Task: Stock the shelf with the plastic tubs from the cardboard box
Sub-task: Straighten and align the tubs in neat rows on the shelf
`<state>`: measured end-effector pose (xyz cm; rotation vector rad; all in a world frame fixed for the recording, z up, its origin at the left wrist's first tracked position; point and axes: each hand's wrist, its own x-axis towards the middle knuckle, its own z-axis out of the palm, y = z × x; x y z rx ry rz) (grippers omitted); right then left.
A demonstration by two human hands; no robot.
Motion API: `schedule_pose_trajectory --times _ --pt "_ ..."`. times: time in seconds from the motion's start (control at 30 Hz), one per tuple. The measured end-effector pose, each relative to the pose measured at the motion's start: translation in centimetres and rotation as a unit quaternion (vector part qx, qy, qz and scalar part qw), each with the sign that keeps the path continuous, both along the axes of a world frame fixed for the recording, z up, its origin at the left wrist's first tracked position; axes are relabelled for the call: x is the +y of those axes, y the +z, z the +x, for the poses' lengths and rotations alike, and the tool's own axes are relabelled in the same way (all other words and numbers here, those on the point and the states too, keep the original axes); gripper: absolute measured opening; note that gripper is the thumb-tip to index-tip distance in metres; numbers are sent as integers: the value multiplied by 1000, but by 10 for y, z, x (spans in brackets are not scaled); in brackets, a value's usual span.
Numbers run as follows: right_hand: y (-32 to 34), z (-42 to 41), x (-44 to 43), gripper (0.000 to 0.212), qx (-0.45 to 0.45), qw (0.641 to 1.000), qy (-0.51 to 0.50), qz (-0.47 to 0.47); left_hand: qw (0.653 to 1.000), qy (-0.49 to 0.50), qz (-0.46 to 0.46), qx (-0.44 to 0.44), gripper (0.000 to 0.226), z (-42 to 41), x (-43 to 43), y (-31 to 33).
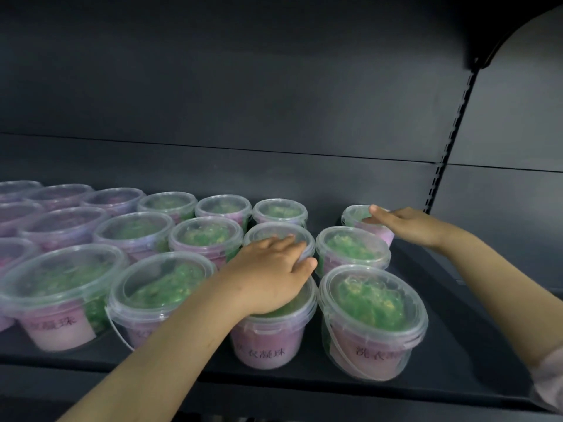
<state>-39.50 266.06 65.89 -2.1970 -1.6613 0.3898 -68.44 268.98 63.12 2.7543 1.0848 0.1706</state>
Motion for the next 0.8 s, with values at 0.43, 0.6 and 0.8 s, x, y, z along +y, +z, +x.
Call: schedule_pose_trajectory --times 0.43,0.6,0.8 --pt "-4 -29 36 67 34 996 79 -3 1000 0 4 13 63 -1 3 2" --pt "-4 -30 41 66 30 996 89 -2 1000 2 0 13 62 -2 4 0" --pt "-3 -27 42 60 47 995 89 -9 1000 5 -6 22 64 1 7 0"
